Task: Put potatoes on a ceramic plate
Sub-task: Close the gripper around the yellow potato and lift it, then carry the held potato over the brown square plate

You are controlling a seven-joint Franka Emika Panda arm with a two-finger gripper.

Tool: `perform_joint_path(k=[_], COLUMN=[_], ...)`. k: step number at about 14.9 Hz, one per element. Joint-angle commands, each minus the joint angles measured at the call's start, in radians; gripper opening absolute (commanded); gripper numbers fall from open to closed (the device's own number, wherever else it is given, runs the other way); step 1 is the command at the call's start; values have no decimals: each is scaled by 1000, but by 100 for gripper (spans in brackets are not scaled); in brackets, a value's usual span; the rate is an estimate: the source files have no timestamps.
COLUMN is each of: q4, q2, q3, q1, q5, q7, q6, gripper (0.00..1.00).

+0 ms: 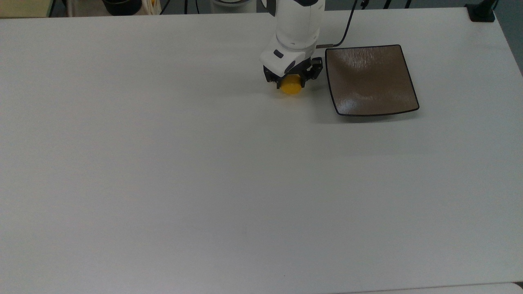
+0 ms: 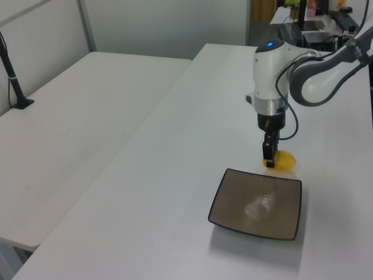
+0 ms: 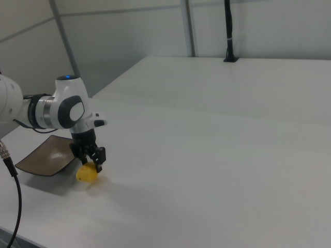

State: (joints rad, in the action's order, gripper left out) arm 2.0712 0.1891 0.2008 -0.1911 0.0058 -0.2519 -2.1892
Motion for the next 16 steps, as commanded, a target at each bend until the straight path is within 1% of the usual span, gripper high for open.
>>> perform_joint_path(k=[1, 5, 7, 8, 11, 12, 16], q4=[-11, -109, -172, -189, -195, -215, -214], q2=[-49, -65, -71, -69, -79, -74, -53], q3=[0, 0, 0, 0, 2, 14, 86], q1=[15, 25, 32, 32, 19, 7, 2], q5=[-6, 3, 38, 58, 82, 94, 95], q7=[-20, -68, -76, -78, -89, -102, -133], q6=[-9, 40, 94, 106, 109, 109, 86], gripper=[34, 34, 34, 34, 34, 34, 34])
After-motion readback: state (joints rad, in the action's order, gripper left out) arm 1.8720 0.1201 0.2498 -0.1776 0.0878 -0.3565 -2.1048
